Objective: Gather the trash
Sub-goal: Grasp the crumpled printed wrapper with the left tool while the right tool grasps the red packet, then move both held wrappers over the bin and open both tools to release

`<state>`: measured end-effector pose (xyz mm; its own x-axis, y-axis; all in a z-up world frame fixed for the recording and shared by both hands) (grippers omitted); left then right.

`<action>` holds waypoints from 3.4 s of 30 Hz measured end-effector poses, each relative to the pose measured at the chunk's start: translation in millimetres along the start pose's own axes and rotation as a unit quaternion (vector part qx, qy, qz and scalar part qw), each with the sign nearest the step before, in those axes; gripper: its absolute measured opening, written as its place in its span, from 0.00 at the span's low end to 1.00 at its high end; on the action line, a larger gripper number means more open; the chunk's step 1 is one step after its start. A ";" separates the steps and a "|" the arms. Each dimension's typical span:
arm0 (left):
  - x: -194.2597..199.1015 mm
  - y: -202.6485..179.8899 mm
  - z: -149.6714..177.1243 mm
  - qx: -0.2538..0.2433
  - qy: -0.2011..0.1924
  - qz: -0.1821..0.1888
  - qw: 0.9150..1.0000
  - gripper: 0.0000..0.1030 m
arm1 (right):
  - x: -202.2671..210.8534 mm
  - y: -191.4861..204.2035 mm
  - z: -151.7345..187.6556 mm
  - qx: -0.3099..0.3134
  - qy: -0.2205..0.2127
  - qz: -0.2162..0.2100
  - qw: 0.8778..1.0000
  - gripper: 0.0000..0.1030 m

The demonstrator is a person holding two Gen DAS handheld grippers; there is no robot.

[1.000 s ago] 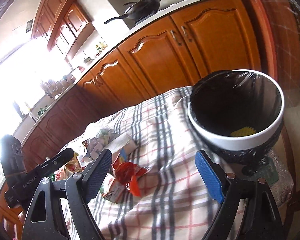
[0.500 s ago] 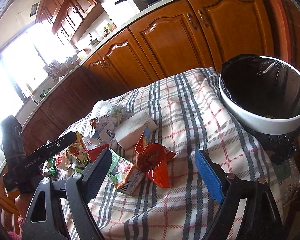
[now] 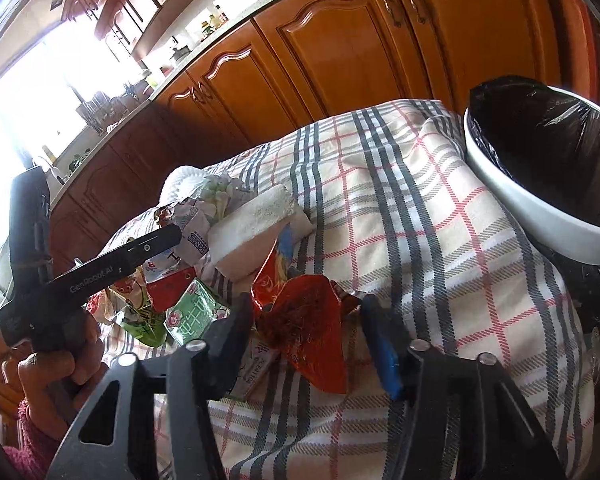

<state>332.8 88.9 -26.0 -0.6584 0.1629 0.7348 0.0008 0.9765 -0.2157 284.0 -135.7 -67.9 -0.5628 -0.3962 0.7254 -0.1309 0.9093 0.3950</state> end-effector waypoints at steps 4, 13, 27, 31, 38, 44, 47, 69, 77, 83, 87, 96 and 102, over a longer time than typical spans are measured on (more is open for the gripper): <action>5.0 0.2 0.6 -0.003 -0.011 0.008 1.000 0.23 | 4.3 -0.6 1.6 -0.003 -0.006 -0.010 1.000 0.19; 49.4 0.5 15.6 0.007 -0.053 0.035 0.998 0.21 | 31.0 2.7 -4.2 0.006 -0.038 -0.011 0.999 0.11; 68.4 -45.8 25.0 -0.035 -0.054 0.096 0.993 0.21 | 74.3 -25.2 -14.2 -0.006 -0.077 0.021 0.997 0.11; 63.4 -61.2 24.2 -0.046 -0.050 0.109 0.992 0.21 | 85.6 -39.0 -15.7 -0.012 -0.085 0.032 0.996 0.11; 51.1 -86.1 17.2 -0.065 -0.044 0.125 0.989 0.21 | 104.2 -62.2 -21.1 -0.025 -0.102 0.051 0.993 0.11; 39.0 -107.5 8.9 -0.086 -0.041 0.137 0.986 0.21 | 111.8 -76.3 -26.3 -0.032 -0.111 0.065 0.991 0.11; 30.5 -122.3 4.3 -0.095 -0.038 0.142 0.985 0.21 | 112.7 -85.4 -30.4 -0.036 -0.112 0.073 0.990 0.11; -66.5 -229.2 -44.4 -0.153 0.011 0.137 0.979 0.21 | 100.0 -156.7 -72.0 -0.042 -0.064 0.121 0.990 0.11; -93.9 -248.3 -51.8 -0.159 0.037 0.133 0.978 0.21 | 91.2 -168.4 -79.1 -0.039 -0.039 0.123 0.991 0.11; -108.0 -255.2 -52.5 -0.163 0.048 0.130 0.977 0.23 | 86.5 -173.8 -84.2 -0.039 -0.032 0.127 0.991 0.12; -107.0 -259.5 -49.8 -0.179 0.044 0.123 0.975 0.34 | 84.2 -178.3 -86.5 -0.045 -0.031 0.124 0.991 0.20; -86.2 -235.4 -43.1 -0.151 0.024 0.124 0.980 0.47 | 95.5 -180.2 -82.0 -0.064 -0.053 0.115 0.990 0.37; -61.4 -196.7 -20.1 -0.101 0.005 0.126 0.987 0.57 | 108.7 -165.4 -68.6 -0.072 -0.088 0.094 0.989 0.52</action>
<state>388.2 -110.3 -15.7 -0.6107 0.4044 0.6808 0.3143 0.9129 -0.2604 300.6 -337.9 -15.7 -0.7005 -0.1815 0.6902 0.1001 0.9326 0.3469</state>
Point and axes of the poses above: each gripper's, at about its wrist camera, not at the fingertips, and x roughly against the way its jaws point, y to its left, z to its underside, the point moved 2 cm from there along -x, roughly the way its jaws point, and after that the axes turned 5 degrees about x, right-handed, at the moved point
